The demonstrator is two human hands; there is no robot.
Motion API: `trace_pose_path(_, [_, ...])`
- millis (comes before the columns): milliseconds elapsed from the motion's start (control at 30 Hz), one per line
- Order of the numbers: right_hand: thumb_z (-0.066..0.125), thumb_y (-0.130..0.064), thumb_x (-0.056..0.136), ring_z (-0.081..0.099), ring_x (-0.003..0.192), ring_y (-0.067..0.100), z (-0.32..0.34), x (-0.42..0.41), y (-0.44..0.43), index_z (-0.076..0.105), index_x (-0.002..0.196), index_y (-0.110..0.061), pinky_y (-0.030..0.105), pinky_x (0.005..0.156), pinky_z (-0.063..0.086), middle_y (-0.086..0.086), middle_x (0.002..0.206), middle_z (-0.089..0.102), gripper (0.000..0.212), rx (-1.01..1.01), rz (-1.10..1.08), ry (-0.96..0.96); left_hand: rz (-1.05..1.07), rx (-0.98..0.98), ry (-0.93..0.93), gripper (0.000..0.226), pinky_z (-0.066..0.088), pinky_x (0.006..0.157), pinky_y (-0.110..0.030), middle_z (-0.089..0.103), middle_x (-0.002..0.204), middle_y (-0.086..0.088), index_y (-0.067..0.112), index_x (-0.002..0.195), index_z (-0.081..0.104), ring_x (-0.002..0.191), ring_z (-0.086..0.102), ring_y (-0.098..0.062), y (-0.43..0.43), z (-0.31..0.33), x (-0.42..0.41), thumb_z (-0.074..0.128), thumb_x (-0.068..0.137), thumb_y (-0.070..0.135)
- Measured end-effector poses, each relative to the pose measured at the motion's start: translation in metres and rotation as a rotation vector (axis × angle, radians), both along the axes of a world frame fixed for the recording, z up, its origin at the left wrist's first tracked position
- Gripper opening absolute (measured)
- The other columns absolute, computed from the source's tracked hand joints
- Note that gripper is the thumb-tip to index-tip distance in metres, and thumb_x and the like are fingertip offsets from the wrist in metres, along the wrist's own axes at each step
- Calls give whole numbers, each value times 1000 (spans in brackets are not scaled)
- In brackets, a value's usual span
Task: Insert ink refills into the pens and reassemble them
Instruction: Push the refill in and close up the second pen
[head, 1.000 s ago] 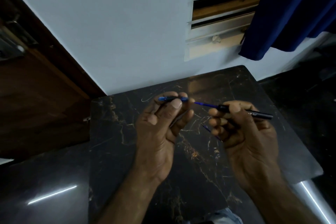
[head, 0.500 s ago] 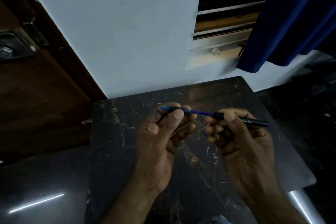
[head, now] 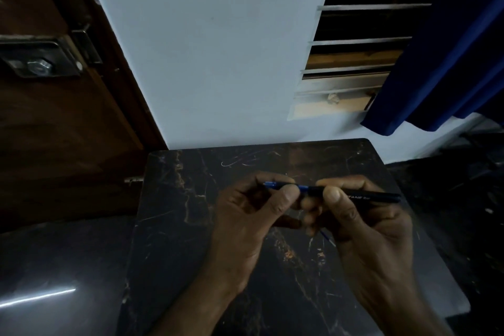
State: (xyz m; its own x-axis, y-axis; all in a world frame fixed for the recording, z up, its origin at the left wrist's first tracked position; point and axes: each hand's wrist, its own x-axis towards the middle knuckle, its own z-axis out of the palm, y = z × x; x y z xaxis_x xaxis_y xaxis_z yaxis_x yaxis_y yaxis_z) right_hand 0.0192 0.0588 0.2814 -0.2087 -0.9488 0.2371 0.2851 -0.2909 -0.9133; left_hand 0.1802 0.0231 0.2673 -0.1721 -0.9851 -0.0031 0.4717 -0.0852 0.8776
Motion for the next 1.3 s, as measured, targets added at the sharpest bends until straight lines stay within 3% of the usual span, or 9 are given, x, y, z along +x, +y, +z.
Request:
trace_pose_path(300, [78, -24, 91, 70, 63, 31, 4, 2, -11, 73, 100, -1, 35, 53, 55, 21, 77, 73, 26, 36, 70, 7, 35, -107, 58, 20, 63, 69, -38, 80, 93, -14, 13, 107, 80, 81, 78, -28, 4, -4, -8, 83, 87, 18])
trace_pose_path(567, [80, -48, 83, 42, 29, 16, -3, -14, -21, 64, 61, -7, 23, 40, 34, 9, 46, 52, 49, 172, -9, -43, 26, -206, 27, 19, 63, 86, -39, 79, 112, -5, 19, 113, 79, 104, 77, -31, 5, -6, -35, 77, 95, 25])
trace_pose_path(733, [75, -54, 86, 48, 45, 26, -2, -49, -30, 67, 107, 1, 31, 44, 42, 15, 60, 50, 60, 146, 168, -42, 109, -30, 154, 19, 63, 82, -31, 80, 112, -10, 16, 109, 82, 106, 78, -25, 2, -7, -54, 76, 91, 14])
trace_pose_path(800, [82, -43, 83, 56, 56, 31, -4, -68, -30, 62, 122, -2, 35, 47, 48, 21, 72, 57, 60, 149, 218, -75, 134, 27, 170, 22, 64, 78, -29, 80, 112, -12, 15, 107, 83, 103, 79, -26, 0, -5, -61, 81, 85, 16])
trace_pose_path(933, [77, -9, 88, 64, 61, 30, -7, -93, -28, 66, 104, 1, 35, 51, 53, 25, 81, 69, 22, 98, 196, 3, 168, 51, 132, 26, 64, 73, -28, 81, 108, -12, 16, 104, 84, 95, 81, -24, 0, 2, -76, 87, 79, 20])
trace_pose_path(1000, [77, -13, 92, 65, 58, 29, -9, -100, -30, 69, 97, -2, 35, 51, 54, 20, 74, 70, 15, 86, 167, 82, 185, 42, 106, 28, 64, 72, -27, 81, 108, -12, 16, 104, 84, 94, 80, -22, 1, 5, -81, 90, 77, 22])
trace_pose_path(1100, [68, -36, 98, 59, 47, 29, -10, -106, -34, 70, 83, -4, 31, 48, 50, 14, 59, 64, 36, 90, 162, 175, 248, 32, 56, 21, 64, 70, -28, 82, 106, -10, 20, 100, 85, 93, 80, -21, 2, 7, -89, 80, 79, 20])
trace_pose_path(1200, [66, -44, 99, 61, 51, 32, -12, -111, -35, 73, 105, -4, 31, 50, 50, 19, 65, 67, 41, 99, 249, 151, 322, 10, -20, 21, 64, 70, -29, 82, 107, -9, 22, 99, 86, 95, 80, -22, 5, 8, -93, 80, 79, 24])
trace_pose_path(1300, [74, -22, 95, 65, 60, 28, -13, -116, -39, 69, 112, -3, 36, 54, 54, 20, 75, 71, 25, 68, 300, 147, 400, 8, -97, 23, 64, 70, -31, 81, 107, -11, 23, 101, 85, 95, 80, -24, 8, 7, -94, 82, 79, 29])
